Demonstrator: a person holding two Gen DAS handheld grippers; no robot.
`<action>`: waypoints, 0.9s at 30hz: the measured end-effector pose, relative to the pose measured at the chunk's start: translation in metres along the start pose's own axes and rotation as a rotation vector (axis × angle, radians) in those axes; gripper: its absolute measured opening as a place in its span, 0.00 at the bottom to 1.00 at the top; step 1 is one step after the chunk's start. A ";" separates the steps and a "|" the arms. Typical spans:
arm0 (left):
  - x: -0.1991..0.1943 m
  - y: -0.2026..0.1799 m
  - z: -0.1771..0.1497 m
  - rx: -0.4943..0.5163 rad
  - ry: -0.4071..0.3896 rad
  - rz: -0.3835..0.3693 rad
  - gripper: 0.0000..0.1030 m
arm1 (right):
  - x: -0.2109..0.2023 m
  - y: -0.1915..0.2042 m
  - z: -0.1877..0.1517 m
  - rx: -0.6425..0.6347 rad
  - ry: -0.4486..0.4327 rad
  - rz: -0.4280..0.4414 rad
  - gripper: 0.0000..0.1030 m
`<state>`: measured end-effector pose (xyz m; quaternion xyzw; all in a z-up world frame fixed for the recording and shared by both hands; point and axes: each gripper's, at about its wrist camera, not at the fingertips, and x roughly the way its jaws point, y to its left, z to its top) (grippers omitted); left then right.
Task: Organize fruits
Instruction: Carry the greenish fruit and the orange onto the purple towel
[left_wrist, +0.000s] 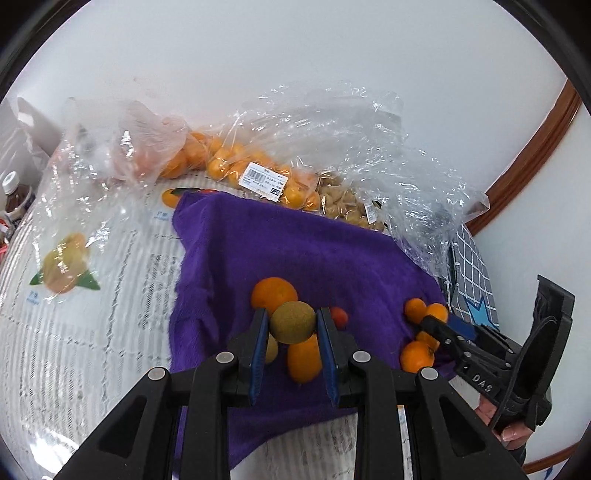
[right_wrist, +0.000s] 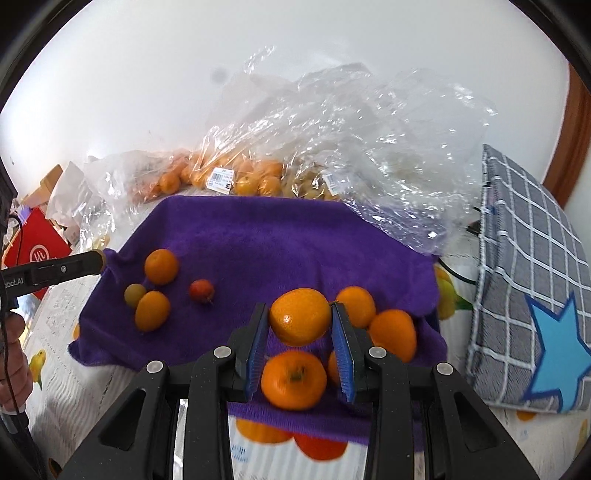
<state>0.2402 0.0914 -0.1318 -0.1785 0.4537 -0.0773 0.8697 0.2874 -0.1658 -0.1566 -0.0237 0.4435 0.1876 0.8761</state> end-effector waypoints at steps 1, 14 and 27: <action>0.003 -0.001 0.002 -0.001 0.003 -0.002 0.25 | 0.003 0.000 0.001 -0.002 0.004 0.003 0.33; 0.031 -0.004 0.012 -0.011 0.054 -0.028 0.25 | 0.043 0.005 0.005 -0.029 0.089 0.049 0.33; 0.055 -0.020 0.013 0.083 0.134 0.000 0.25 | 0.050 0.006 -0.004 -0.055 0.118 0.037 0.33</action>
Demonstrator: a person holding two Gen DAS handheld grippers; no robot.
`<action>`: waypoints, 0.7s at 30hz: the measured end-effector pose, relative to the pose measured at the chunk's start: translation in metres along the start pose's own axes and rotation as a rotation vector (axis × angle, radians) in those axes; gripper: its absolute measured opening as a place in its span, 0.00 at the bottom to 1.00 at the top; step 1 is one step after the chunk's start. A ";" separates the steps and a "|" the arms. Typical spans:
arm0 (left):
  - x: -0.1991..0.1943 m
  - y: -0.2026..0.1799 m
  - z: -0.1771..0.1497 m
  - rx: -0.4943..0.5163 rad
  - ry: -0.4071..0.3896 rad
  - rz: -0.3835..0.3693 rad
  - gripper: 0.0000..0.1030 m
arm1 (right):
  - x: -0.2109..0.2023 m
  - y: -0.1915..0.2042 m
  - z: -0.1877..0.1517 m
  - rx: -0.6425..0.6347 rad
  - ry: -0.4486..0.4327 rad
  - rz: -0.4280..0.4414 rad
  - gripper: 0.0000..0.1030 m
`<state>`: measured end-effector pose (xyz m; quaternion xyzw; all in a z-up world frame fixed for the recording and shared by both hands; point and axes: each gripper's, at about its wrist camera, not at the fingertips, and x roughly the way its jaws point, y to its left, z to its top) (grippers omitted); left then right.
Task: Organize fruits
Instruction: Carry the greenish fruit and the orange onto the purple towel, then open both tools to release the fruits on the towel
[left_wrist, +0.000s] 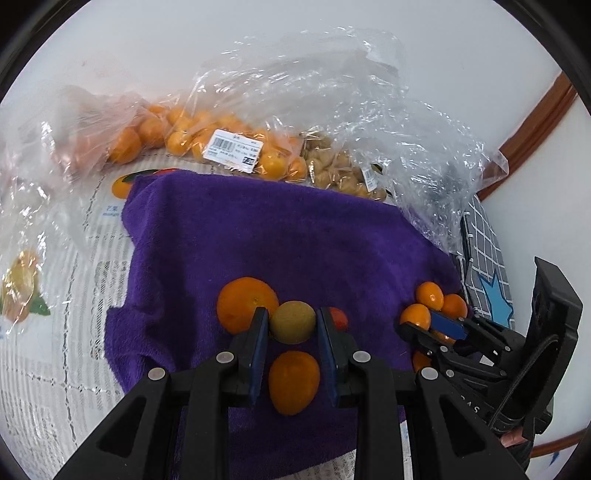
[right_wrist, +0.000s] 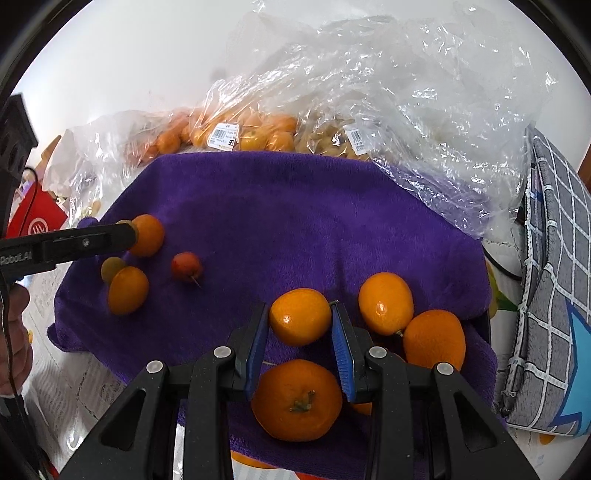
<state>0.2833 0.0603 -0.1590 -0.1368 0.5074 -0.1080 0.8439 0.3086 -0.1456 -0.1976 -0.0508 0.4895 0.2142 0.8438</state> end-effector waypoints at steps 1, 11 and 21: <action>0.001 -0.001 0.001 0.008 0.003 0.001 0.25 | 0.000 0.001 -0.001 -0.004 0.001 -0.002 0.33; 0.011 -0.020 0.002 0.085 0.047 0.031 0.25 | -0.027 -0.004 -0.007 -0.025 -0.058 -0.063 0.50; 0.018 -0.034 -0.011 0.125 0.079 0.038 0.25 | -0.068 -0.016 -0.022 -0.002 -0.126 -0.105 0.54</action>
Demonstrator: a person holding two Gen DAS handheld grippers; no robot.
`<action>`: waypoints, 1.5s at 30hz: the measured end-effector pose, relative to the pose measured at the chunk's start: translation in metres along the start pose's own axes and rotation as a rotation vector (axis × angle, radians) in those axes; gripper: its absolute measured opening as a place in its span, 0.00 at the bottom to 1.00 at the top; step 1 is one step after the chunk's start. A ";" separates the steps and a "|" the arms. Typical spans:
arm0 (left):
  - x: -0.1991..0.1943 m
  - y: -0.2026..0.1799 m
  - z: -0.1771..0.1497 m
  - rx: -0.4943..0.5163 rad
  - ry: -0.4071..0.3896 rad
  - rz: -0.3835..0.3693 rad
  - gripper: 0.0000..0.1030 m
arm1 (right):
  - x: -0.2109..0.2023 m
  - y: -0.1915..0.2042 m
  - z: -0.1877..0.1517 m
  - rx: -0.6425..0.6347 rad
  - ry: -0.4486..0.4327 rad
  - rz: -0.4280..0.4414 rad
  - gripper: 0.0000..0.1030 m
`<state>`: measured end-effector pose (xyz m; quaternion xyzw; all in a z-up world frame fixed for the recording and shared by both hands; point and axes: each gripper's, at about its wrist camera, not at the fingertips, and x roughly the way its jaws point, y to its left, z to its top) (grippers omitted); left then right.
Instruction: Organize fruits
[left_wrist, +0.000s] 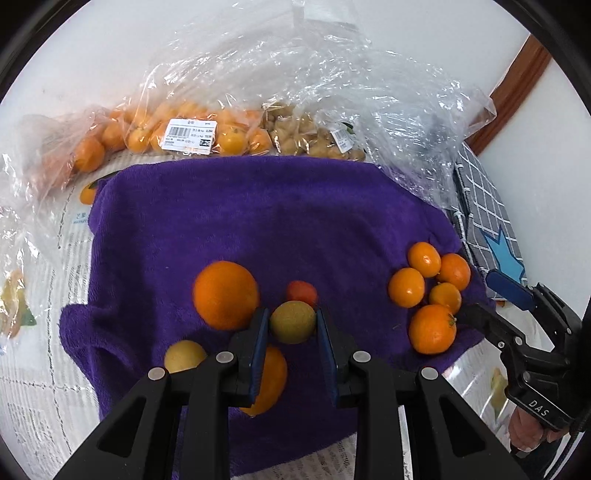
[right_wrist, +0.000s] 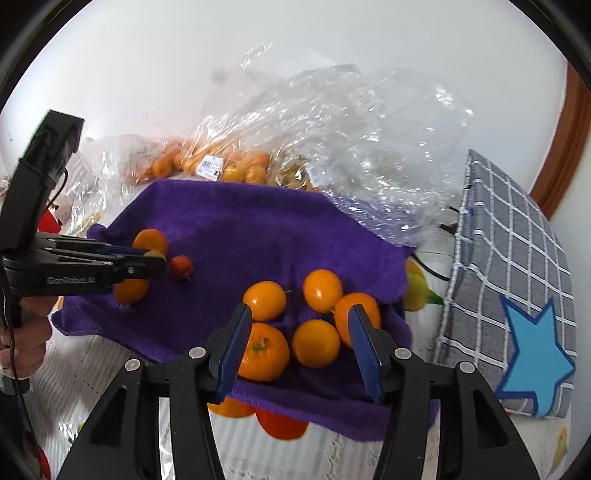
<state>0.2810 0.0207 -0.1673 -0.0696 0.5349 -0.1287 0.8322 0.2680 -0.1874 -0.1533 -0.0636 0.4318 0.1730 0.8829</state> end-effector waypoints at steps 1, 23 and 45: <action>0.000 -0.001 -0.001 0.000 0.001 -0.004 0.25 | -0.004 -0.001 -0.002 0.002 -0.004 -0.003 0.54; -0.071 -0.015 -0.038 -0.082 -0.081 0.057 0.46 | -0.062 -0.005 -0.025 0.115 -0.026 0.005 0.62; -0.202 -0.080 -0.138 -0.066 -0.366 0.201 0.63 | -0.184 -0.010 -0.088 0.173 -0.094 -0.045 0.89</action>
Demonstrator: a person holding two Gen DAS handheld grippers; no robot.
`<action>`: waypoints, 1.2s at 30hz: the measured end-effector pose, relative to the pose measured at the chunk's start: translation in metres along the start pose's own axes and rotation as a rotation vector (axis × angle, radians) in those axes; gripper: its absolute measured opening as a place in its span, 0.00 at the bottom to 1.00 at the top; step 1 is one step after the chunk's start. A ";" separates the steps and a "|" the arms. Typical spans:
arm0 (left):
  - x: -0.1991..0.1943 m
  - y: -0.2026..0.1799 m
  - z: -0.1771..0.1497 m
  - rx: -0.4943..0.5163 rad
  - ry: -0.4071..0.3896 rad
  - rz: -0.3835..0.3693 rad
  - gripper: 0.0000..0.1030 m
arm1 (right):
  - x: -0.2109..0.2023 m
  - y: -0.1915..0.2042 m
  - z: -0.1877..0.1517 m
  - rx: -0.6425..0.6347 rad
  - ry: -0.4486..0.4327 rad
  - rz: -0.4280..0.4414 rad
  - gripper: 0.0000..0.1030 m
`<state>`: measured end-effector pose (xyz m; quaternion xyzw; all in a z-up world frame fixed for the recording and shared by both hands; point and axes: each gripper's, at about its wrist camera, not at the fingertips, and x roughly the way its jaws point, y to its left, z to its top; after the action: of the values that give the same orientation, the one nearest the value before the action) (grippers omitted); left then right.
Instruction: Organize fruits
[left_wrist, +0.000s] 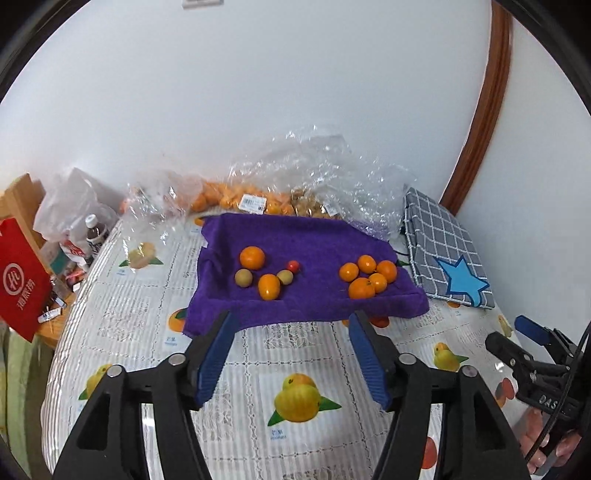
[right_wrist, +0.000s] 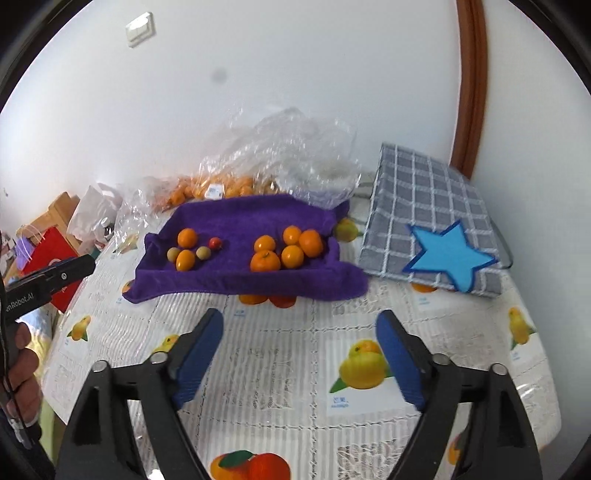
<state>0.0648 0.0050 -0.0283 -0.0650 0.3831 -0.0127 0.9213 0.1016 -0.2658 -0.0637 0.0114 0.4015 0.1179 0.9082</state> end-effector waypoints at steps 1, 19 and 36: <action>-0.004 -0.002 -0.002 0.000 -0.006 -0.009 0.64 | -0.006 0.000 -0.002 -0.009 -0.014 -0.005 0.92; -0.060 -0.026 -0.029 0.033 -0.109 0.048 0.81 | -0.073 -0.007 -0.025 0.033 -0.107 -0.008 0.96; -0.078 -0.028 -0.031 0.030 -0.137 0.038 0.82 | -0.094 -0.005 -0.029 0.003 -0.137 -0.005 0.96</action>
<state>-0.0111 -0.0203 0.0089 -0.0447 0.3203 0.0035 0.9463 0.0208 -0.2934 -0.0155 0.0199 0.3384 0.1140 0.9338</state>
